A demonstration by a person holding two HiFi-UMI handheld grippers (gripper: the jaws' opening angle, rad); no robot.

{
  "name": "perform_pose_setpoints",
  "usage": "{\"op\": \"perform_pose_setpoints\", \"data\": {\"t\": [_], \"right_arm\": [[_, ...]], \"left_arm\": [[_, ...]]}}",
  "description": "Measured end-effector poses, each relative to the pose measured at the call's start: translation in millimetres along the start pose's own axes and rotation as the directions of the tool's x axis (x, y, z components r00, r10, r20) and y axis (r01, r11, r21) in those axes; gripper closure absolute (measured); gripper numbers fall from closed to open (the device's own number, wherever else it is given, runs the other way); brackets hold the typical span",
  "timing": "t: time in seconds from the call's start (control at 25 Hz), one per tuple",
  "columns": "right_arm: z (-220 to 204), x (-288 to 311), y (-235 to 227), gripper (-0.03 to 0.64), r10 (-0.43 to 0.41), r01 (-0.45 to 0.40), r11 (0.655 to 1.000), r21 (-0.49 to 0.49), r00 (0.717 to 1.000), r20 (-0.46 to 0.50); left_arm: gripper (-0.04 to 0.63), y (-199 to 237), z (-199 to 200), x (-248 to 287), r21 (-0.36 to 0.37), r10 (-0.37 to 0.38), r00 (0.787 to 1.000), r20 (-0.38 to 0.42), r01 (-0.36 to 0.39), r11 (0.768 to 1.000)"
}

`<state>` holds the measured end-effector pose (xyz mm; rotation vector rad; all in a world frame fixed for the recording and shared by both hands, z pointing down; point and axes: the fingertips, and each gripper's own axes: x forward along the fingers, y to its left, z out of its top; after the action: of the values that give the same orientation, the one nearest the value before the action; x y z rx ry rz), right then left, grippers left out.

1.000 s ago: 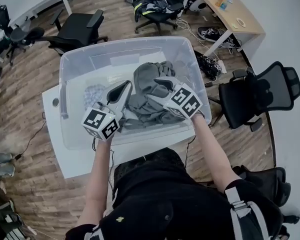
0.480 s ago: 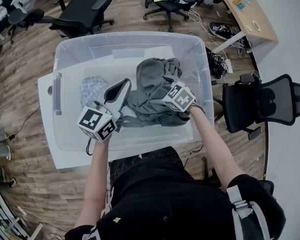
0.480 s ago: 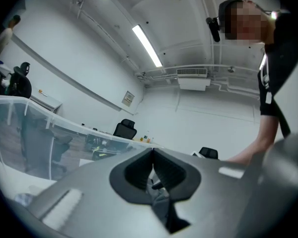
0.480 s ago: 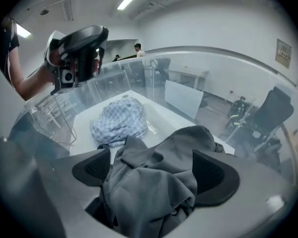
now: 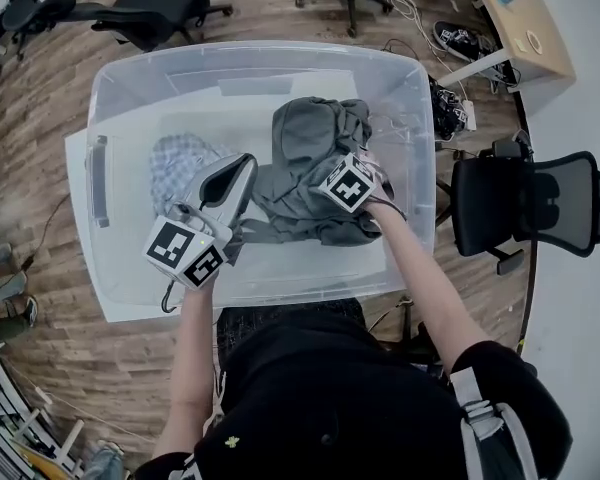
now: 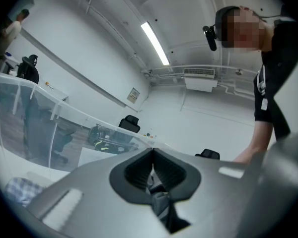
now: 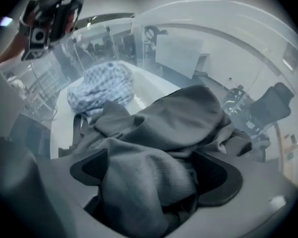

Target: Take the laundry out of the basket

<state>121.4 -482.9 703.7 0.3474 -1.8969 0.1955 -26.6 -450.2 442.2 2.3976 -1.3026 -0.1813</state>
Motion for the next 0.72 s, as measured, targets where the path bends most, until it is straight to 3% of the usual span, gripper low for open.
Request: {"op": "perform_pose_setpoints", "data": {"t": [0.16,0.48,0.6,0.72], "right_arm": [[-15,26,9,0.026,0.012,-0.024,0.991,-0.134,0.996,-0.087],[-17,46,23,0.020,0.086,-0.101,0.977,-0.188,0.993,-0.085],[-17,45,37,0.021,0.176,-0.193,0.953,-0.234,0.980,-0.092],[-17,25,64,0.021,0.354,-0.373,0.896,-0.243,0.928,-0.117]], "left_arm": [[0.588,3,0,1,-0.015,0.013,1.000,0.004,-0.013,1.000],[0.588,7,-1,0,-0.028,0.024,1.000,0.007,-0.024,0.999],[0.588,7,-1,2,-0.029,0.023,1.000,0.002,-0.023,0.999],[0.588,7,-2,1,-0.029,0.025,1.000,-0.001,-0.025,0.999]]}}
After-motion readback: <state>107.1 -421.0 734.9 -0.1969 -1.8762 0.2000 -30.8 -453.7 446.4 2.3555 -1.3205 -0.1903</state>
